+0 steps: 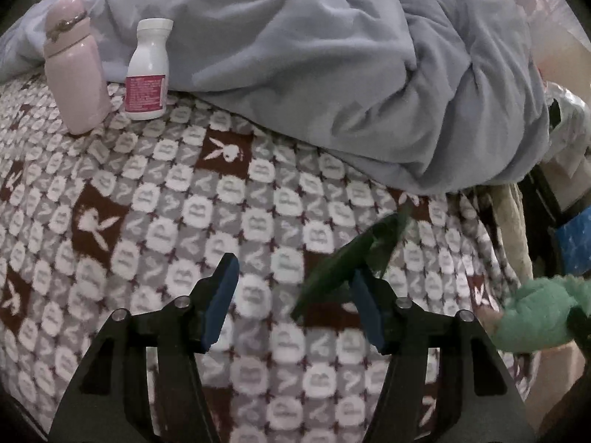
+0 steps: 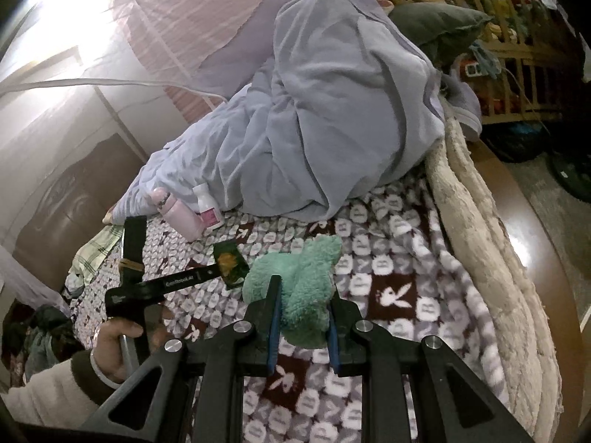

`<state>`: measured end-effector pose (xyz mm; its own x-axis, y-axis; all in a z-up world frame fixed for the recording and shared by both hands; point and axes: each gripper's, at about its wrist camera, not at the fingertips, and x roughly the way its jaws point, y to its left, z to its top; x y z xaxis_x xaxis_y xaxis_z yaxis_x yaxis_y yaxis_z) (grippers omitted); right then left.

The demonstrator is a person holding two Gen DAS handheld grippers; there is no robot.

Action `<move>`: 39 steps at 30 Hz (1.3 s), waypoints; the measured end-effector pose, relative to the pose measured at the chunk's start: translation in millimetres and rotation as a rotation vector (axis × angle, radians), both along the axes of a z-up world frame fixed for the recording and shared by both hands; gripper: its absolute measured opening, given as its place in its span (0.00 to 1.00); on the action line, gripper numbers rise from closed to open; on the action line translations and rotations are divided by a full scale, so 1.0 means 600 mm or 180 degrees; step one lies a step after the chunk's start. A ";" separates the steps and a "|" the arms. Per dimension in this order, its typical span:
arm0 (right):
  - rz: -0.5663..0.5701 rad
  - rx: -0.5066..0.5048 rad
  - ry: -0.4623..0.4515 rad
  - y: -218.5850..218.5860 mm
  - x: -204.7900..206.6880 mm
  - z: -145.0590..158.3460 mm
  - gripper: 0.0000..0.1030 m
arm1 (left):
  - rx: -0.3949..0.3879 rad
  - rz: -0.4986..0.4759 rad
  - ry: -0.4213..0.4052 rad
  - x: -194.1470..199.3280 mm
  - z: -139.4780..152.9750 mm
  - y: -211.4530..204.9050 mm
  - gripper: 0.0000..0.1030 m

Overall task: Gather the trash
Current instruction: 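Lift and carry the snack packet and green plush over the white bucket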

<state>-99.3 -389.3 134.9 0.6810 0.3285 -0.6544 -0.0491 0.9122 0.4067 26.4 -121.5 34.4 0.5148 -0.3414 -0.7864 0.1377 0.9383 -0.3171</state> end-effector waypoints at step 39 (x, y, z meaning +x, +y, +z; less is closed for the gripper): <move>-0.0926 -0.0149 -0.0198 -0.206 -0.172 0.060 0.19 | 0.0175 -0.1390 -0.0396 -0.160 0.133 -0.353 0.09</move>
